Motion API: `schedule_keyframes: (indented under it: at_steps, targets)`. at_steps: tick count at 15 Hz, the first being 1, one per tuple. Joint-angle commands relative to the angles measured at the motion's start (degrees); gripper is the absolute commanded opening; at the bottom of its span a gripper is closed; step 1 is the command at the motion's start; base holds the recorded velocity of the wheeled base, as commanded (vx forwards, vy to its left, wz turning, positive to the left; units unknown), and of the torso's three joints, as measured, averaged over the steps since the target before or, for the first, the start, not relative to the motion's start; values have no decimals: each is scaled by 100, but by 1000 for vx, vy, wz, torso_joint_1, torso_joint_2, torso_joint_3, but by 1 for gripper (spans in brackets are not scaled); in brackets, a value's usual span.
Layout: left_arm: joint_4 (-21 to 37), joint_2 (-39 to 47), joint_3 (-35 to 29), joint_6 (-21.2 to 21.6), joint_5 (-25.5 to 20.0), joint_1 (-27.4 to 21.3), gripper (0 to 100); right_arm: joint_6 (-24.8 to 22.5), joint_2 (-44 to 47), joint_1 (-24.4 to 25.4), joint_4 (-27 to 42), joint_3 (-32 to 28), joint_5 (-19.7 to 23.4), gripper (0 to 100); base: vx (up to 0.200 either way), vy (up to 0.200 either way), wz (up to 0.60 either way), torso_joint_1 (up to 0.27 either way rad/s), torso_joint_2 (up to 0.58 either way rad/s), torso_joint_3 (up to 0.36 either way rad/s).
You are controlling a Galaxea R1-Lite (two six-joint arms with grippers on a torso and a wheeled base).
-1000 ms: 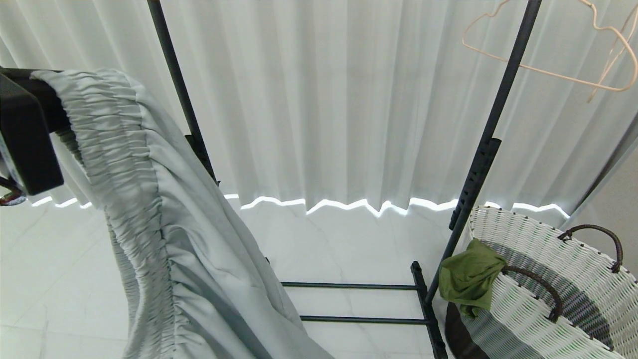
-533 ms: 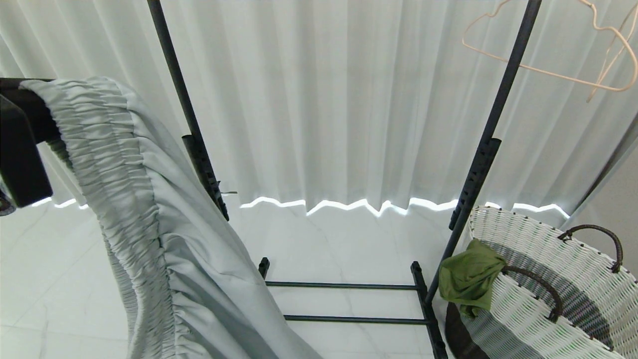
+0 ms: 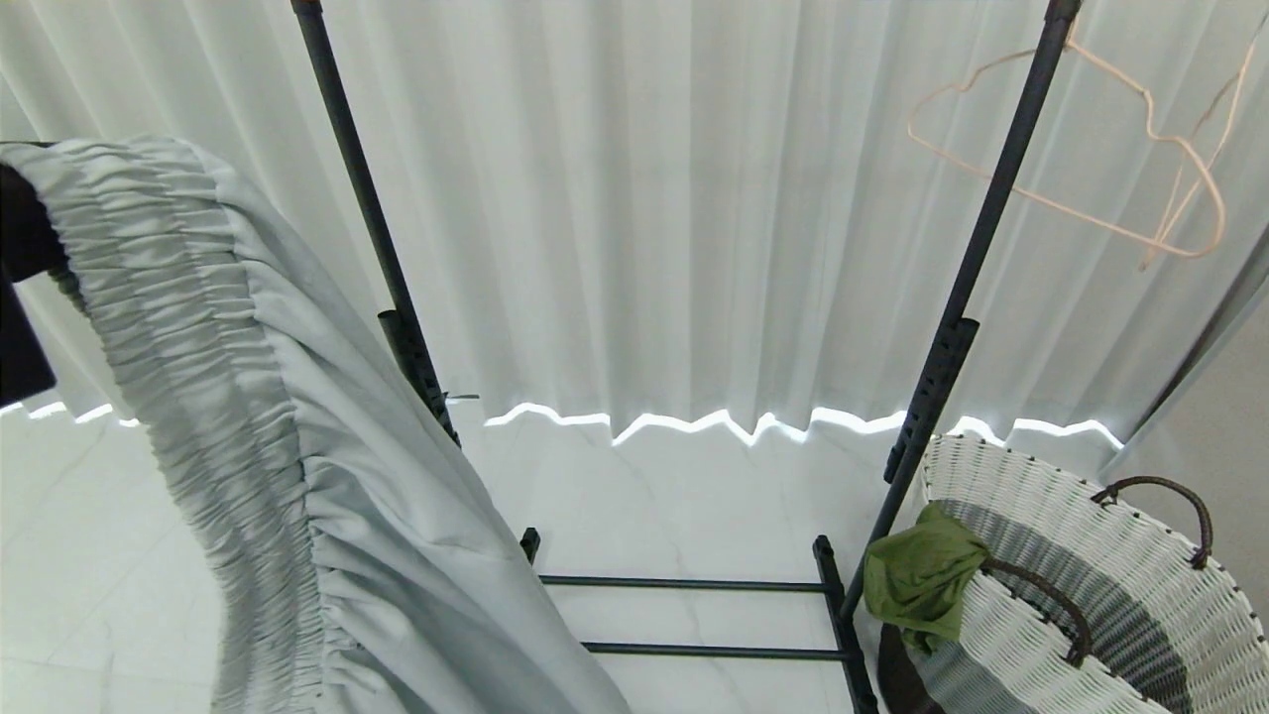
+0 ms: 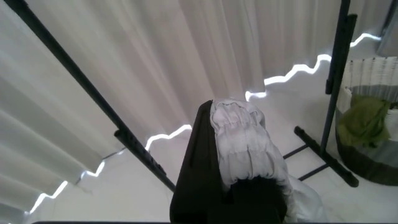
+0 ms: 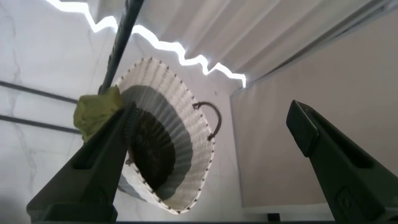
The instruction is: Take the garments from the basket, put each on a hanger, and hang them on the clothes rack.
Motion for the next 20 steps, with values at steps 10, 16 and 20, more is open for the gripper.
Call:
schedule_keyframes:
  at_steps: [10,16,20]
  targets:
    - [10,-69,82,7,-6,0,0,-12,14,2,-406,391,7,100,0,0,0,162,-473,-310]
    - [10,-139,293,148,3,0,0,-39,14,2,-520,540,-10,100,0,0,0,115,-285,-173]
    - [10,-157,407,174,-6,0,0,-39,14,2,-520,540,-19,100,0,-100,0,4,-1,0]
